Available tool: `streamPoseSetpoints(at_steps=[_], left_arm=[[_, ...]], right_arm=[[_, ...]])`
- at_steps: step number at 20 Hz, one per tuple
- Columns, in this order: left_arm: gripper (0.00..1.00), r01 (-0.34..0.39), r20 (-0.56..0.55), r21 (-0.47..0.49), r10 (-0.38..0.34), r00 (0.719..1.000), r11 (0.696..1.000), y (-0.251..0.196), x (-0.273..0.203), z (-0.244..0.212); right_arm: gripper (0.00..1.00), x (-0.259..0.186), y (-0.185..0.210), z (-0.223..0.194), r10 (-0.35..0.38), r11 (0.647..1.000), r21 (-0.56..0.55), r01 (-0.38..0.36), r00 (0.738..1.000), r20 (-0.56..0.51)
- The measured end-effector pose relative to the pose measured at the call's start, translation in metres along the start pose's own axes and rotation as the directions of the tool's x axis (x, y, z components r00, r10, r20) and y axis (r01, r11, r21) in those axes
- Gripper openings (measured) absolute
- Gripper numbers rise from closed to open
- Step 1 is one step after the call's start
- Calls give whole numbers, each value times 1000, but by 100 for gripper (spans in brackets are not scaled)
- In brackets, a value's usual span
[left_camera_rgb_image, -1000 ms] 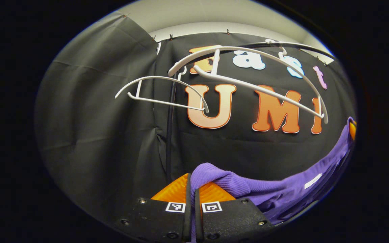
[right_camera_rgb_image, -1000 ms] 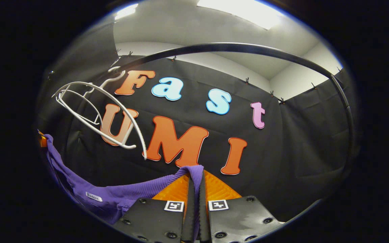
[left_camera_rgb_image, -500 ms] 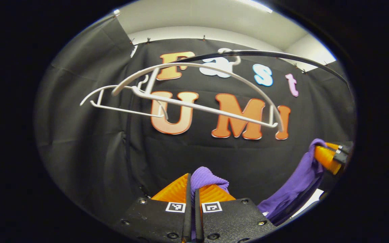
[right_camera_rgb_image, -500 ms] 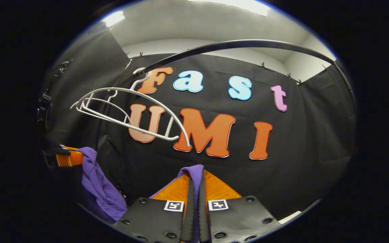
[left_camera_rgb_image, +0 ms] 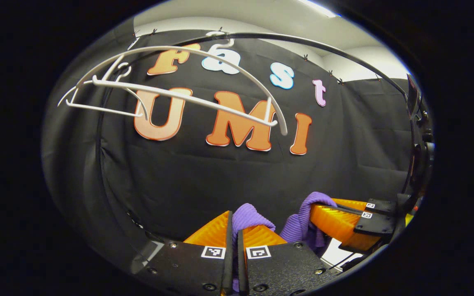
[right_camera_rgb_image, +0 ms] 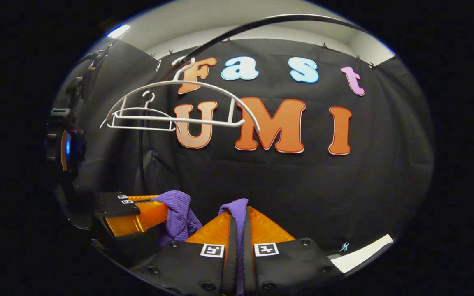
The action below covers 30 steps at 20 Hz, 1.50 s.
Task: Grasp the clothes on the hanger with both hands and then place them into the laundry hamper below.
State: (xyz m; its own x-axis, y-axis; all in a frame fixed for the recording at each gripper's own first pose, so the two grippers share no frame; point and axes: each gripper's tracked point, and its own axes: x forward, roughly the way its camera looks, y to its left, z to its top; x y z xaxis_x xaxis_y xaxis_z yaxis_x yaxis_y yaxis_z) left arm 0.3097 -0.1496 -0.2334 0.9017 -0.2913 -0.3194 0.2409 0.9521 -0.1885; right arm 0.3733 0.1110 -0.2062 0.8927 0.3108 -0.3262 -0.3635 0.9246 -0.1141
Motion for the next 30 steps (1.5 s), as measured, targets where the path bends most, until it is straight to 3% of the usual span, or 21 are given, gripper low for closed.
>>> streamPoseSetpoints(at_steps=[4, 8, 13, 19, 20, 22, 23, 26, 28, 29, 30], left_arm=[[5, 30, -152, -62, -39, 988, 998, -8, 8, -63], [6, -8, -336, -147, -42, 941, 989, -12, 12, -123], [7, -63, -482, -95, 9, 876, 993, -4, 9, -176], [11, -109, -574, -61, 54, 817, 992, 10, 6, -211], [14, -116, -585, -54, 63, 809, 992, 15, 4, -213], [19, -110, -585, -71, 48, 810, 991, 16, 5, -212], [26, -110, -581, -66, 51, 812, 992, 18, 8, -209], [73, -111, -579, -25, 77, 812, 993, 23, 10, -205], [84, -114, -584, -8, 88, 807, 993, 27, 13, -206], [88, -118, -582, -6, 93, 808, 993, 28, 11, -205], [96, -126, -575, -11, 96, 813, 992, 31, 13, -203]], right_arm=[[13, 7, -8, -57, 20, 998, 61, -10, 988, -156], [13, 12, -17, -114, 33, 996, 92, -6, 954, -298], [13, 23, -21, -170, 59, 986, 165, 19, 888, -457], [13, 29, -24, -208, 76, 964, 250, 85, 818, -570], [10, 26, -25, -213, 77, 963, 252, 91, 806, -587], [30, 25, -27, -226, 80, 962, 253, 105, 777, -625], [30, 26, -26, -225, 85, 959, 262, 107, 774, -627], [63, 33, -28, -226, 67, 960, 252, 123, 772, -632], [83, 34, -28, -232, 66, 959, 251, 131, 760, -647], [80, 34, -30, -234, 57, 959, 247, 141, 754, -655], [98, 33, -31, -233, 52, 957, 247, 149, 752, -657]])
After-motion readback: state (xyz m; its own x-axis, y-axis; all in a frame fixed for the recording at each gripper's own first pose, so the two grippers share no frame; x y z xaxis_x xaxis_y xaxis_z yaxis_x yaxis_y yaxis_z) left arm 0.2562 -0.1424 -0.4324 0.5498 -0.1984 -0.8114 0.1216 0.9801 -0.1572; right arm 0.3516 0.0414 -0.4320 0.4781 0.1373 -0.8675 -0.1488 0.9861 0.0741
